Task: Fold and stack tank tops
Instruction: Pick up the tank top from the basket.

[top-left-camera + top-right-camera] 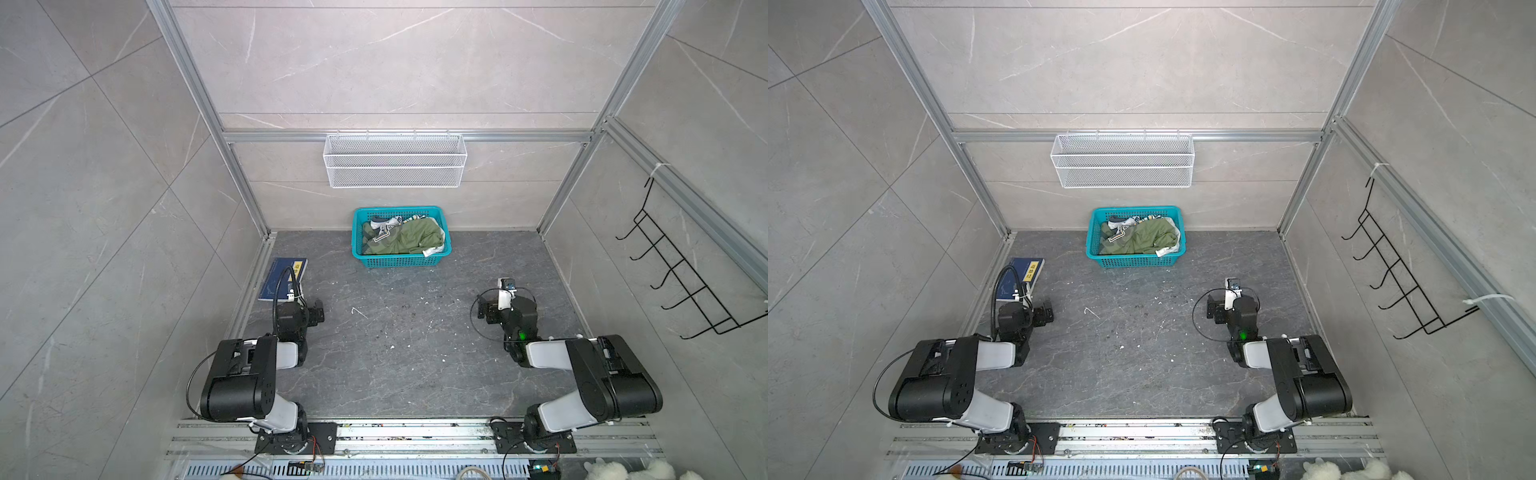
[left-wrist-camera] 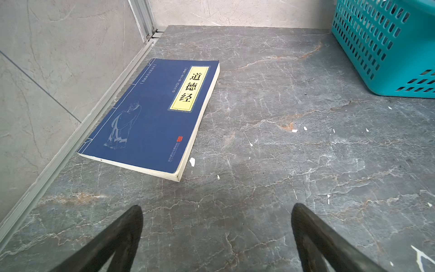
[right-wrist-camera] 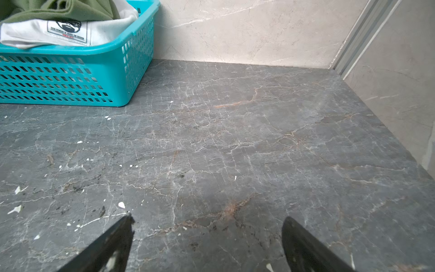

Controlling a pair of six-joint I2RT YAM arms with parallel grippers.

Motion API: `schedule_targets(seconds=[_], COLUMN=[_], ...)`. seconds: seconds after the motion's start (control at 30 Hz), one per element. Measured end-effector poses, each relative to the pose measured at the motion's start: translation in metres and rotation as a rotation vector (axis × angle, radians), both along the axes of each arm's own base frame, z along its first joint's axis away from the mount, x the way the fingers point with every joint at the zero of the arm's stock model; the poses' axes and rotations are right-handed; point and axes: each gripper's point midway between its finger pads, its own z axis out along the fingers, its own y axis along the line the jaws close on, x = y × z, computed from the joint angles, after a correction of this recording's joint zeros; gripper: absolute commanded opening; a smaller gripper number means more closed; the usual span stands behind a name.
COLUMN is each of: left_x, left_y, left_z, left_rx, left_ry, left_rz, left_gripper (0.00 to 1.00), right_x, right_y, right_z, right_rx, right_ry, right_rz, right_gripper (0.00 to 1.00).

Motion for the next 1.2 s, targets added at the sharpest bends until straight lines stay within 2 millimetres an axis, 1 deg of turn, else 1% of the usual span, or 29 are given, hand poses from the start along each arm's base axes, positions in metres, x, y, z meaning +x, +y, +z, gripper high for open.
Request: schedule_targets(seconds=[0.9,1.0,1.1,1.13,1.2], left_x=[0.000,0.000,-0.007,-0.009,-0.013], left_y=[0.000,-0.003,-0.010,-0.012,-0.018], left_z=[0.000,0.001,0.010,0.015,0.035], left_rx=[0.000,0.003,0.019,0.024,0.033], left_ry=[0.000,-0.004,-0.021,-0.025,-0.054], left_rz=[0.000,-0.009,-0.018,-0.019,-0.023], left_gripper=[1.00,1.00,1.00,1.00,1.00], right_x=[0.000,0.000,-0.003,-0.007,-0.013], right_y=[0.000,0.002,0.006,0.009,0.015], right_z=[0.000,0.001,0.008,0.015,0.028], right_rx=[0.000,0.003,-0.002,-0.007,-0.010], right_ry=[0.000,-0.004,-0.024,-0.042,-0.072], right_rz=[0.000,0.011,0.032,0.044,0.068], right_gripper=[0.99,0.99,0.99,0.99,0.99])
